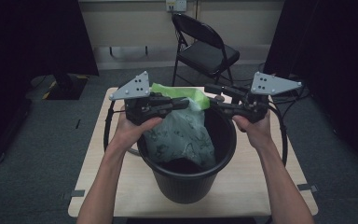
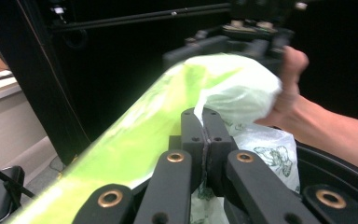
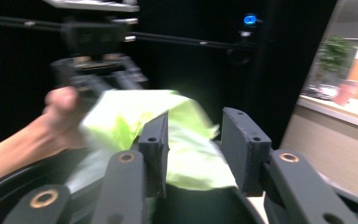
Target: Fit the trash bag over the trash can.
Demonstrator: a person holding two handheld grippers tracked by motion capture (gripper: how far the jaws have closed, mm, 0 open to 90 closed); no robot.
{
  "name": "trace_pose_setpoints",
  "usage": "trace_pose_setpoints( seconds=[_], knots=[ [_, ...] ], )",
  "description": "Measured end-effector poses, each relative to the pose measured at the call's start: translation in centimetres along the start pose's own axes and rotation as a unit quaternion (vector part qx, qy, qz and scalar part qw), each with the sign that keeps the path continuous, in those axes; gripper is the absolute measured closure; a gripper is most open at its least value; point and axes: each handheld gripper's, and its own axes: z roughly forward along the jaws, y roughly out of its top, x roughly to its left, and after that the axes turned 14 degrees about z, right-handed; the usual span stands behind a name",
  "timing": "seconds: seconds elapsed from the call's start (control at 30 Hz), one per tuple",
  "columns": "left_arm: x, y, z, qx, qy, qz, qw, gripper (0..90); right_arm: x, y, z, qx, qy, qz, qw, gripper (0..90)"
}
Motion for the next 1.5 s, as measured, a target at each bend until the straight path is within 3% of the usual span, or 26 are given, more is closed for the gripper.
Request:
trace_pose_setpoints(
  seconds=[0.23,0.33,0.43,0.57,0.77,0.87,0.93,1.07,1.3,1.43,1.5],
  knots=[
    [0.2,0.5,0.6,0.015,0.006,0.004,0.9999,89.9,1.3,0.0,0.6,0.019,0.034,-0.024,0.9989,60.2],
    [0.2,0.4,1.1,0.028,-0.009,0.008,0.9995,89.9,1.5,0.0,0.6,0.013,0.029,-0.032,0.9990,59.2],
    [0.1,0.3,1.3,0.037,-0.015,0.012,0.9991,89.9,1.3,0.1,0.3,-0.003,0.005,-0.035,0.9994,51.3],
    [0.2,0.4,1.4,0.041,-0.016,0.007,0.9990,89.9,1.0,0.1,0.3,-0.002,0.004,-0.040,0.9992,49.8],
    [0.2,0.4,1.7,0.050,-0.028,0.009,0.9983,89.8,1.1,-0.1,0.9,0.015,0.024,-0.049,0.9984,64.8],
    [0.2,0.3,1.6,0.047,-0.028,0.007,0.9985,88.5,1.1,0.0,0.9,0.019,0.030,-0.044,0.9984,83.7],
    [0.2,0.3,1.4,0.043,-0.016,0.001,0.9989,83.3,0.9,0.1,0.7,0.017,0.031,-0.035,0.9988,89.3],
    [0.2,0.2,0.6,0.025,0.002,-0.013,0.9996,65.4,0.5,0.0,0.4,0.012,0.009,-0.019,0.9997,90.0],
    [0.1,0.7,-0.6,-0.033,0.006,-0.025,0.9991,57.5,-0.2,-0.5,0.2,0.015,-0.016,-0.003,0.9998,90.0],
    [0.1,0.9,0.3,-0.014,-0.002,-0.022,0.9997,53.4,-0.2,-0.7,0.6,0.016,-0.012,-0.001,0.9998,90.0],
    [0.0,0.8,0.7,0.000,-0.004,-0.018,0.9998,58.6,-0.1,-0.7,0.7,0.015,-0.010,0.001,0.9998,90.0]
  ],
)
